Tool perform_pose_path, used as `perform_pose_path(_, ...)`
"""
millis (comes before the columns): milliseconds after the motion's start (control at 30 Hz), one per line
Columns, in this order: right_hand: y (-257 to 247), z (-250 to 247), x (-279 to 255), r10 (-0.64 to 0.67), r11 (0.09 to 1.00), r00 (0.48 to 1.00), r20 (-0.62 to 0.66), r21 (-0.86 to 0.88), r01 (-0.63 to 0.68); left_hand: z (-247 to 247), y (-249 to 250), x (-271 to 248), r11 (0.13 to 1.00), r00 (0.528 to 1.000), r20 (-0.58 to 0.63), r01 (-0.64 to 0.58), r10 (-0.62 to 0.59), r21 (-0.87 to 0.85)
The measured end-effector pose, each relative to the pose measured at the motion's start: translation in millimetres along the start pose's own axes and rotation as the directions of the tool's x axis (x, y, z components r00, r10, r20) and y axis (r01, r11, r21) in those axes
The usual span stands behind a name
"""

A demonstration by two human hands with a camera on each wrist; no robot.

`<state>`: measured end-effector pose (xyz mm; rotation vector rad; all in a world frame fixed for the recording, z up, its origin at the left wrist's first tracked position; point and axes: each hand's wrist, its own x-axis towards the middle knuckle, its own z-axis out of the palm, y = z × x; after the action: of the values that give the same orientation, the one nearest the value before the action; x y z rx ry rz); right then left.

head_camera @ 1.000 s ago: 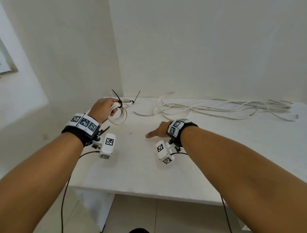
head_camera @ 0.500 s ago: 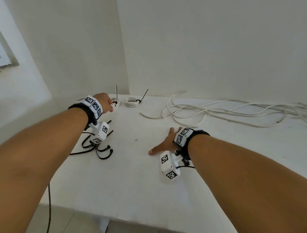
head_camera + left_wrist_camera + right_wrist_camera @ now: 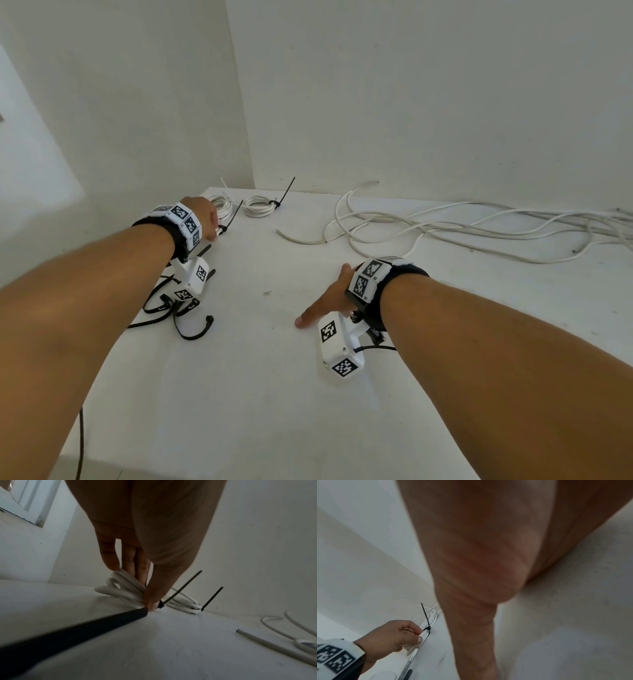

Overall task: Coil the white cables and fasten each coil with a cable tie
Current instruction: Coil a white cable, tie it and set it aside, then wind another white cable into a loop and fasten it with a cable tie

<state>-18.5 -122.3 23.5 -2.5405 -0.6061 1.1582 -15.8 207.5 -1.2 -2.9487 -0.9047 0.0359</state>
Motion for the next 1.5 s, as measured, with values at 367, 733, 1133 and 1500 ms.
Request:
perform_pose_path(367,2.2,0.9,-12.5,-0.039,0.999,0.999,-0.025,-0.003,0.039,-19.4,30.9,-6.2,0.981,0.982,-0.143,-0.143,0.123,-0.135)
perform_pose_path(733,10.9,-3.8,-18.0,-0.089,0.992,0.994,-0.069,-0.09,0.083,2.5,129.9,-4.5,0.922,0.925,0.036,-0.372,0.378,-0.111)
perform_pose_path(1133,12.8,-3.1,-14.1,-0.11,0.984,0.99,-0.084,-0.149,0.096,-20.3,144.3,-34.5,0.862,0.839,0.248,-0.41,0.484,-0.297)
perform_pose_path(1500,25.5,14.5,35.3,-0.036,0.986,0.963,-0.268,-0.165,-0.009,-55.0,157.7,-78.3,0.135,0.87,0.003,-0.073,0.493,-0.988)
